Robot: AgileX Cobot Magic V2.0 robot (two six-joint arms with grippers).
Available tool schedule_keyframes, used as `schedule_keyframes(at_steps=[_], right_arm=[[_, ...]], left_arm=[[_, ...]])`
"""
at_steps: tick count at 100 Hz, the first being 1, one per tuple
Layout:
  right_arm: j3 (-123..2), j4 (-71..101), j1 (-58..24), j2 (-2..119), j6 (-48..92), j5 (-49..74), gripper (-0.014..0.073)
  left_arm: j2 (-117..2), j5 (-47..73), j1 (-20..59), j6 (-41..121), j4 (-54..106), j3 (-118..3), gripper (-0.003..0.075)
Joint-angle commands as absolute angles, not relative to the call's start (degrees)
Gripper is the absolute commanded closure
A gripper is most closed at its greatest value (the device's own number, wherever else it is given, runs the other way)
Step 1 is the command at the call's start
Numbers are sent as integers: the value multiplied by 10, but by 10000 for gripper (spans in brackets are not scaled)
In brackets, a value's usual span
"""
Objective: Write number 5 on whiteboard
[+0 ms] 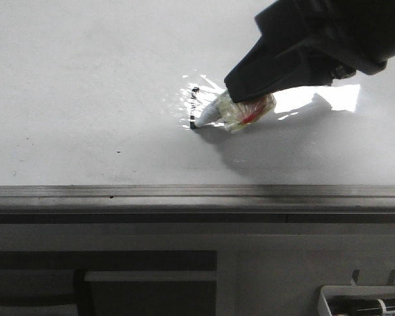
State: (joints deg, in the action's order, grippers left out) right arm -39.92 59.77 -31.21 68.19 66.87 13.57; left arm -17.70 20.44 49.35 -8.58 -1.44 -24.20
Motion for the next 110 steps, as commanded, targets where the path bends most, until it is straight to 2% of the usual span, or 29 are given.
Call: schedule_keyframes(at_steps=[1,29,73,96,110], right_arm=[[-410,600,-289,662,669,98,650],[-399,596,-236,635,660,166,633],[-371,601,-288,670,627,175,633],[-432,599,-288,621,627,239,634],[-463,586,-288,616,627,194,634]], left_arm=[[-181,158,493,-89,-12,-256,741],[-181,158,493,-89,-12,-256,741],[-181,158,493,-89,-12,-256,741],[-181,158,493,-89,-12,-256,741],[-181,158,493,-89,-12,-256,741]])
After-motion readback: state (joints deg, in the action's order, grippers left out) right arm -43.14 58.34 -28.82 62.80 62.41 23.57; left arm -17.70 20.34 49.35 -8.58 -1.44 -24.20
